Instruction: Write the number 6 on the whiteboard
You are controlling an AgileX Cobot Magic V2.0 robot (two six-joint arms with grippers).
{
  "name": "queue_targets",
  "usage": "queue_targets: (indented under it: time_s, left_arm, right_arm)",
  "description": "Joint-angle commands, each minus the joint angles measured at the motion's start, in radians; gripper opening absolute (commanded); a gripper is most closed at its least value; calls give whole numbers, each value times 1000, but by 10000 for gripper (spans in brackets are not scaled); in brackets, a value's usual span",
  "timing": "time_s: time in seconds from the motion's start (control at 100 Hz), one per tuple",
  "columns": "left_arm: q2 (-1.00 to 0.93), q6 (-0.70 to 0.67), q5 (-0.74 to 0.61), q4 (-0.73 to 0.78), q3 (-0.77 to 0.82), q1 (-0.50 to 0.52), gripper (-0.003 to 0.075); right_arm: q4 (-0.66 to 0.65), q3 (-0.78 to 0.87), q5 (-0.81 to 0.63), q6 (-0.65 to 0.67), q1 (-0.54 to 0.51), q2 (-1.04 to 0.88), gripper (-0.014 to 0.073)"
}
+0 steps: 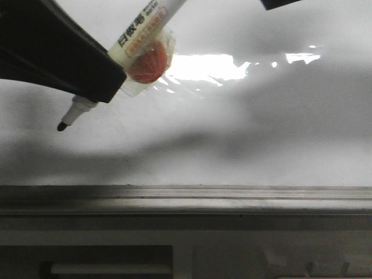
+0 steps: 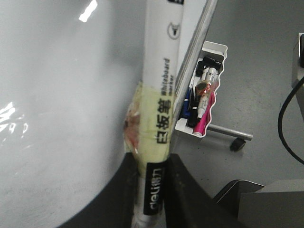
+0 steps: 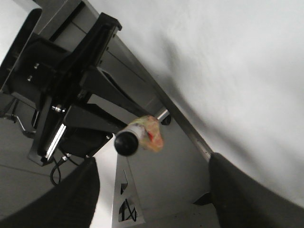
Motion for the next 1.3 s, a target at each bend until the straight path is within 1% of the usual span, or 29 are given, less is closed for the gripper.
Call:
queue_targets:
  time_s: [0.0,0.11,0.18,0.31,0.49,0.56,0.7,0.81,0.91,0.96,0.98,1.06,1.11,1.16,1.23,1.29]
  left_arm:
    - [5,-19,-66,-30,-32,-26,-20]
    - [22,-19,-74,-43,-32,-32,-20]
    - [22,-20,-84,-51,-34,-32,-20]
    - [22,-20,-95,-54,-41,-39,-20]
    - [22,-20,-90,-46,-43,-39,-20]
    - [22,-20,-87,-44,-43,-39,-20]
    - [22,-20,-87,-34,-43,-39,-20]
    - [22,-20,-87,-34,-43,-39,-20]
    - [22,-15,-87,-34,-43,-39,-20]
    - [22,-13,-87,-34,-43,-39,-20]
    - [22,-13,-84,-34,-43,-39,-19]
    - [22,-13,-78,-34,-43,-39,-10]
    - [22,-9,-73,-34,-43,-39,24]
    - [18,-9,-73,-34,-46,-39,84]
    - [11,-9,-69,-36,-54,-32,218]
    - [2,-11,-69,-66,-66,-17,374]
  right_arm:
    - [39,-60,9,-20,48,9,448]
    - [-4,-84,-44,-20,118,34,448]
    - [-30,-93,-50,-15,147,51,448]
    - [-32,-95,-64,-15,197,83,448]
    - [-32,-95,-126,-15,234,109,448]
    - [-32,-95,-132,-15,237,114,431]
    - [-30,-95,-139,-17,237,118,304]
    - [-30,-95,-136,-19,237,119,178]
    - [-30,-95,-137,-21,237,119,35]
    - [-30,-95,-137,-25,237,119,-54]
    - [-30,-95,-137,-25,237,119,-73]
    - [-30,-95,-135,-25,237,119,-64]
    - [-30,-95,-135,-27,237,119,-64]
    - [-30,-95,-138,-29,237,119,-64]
    - [-30,-95,-140,-32,237,117,-63]
    - [-30,-93,-140,-34,237,112,-63]
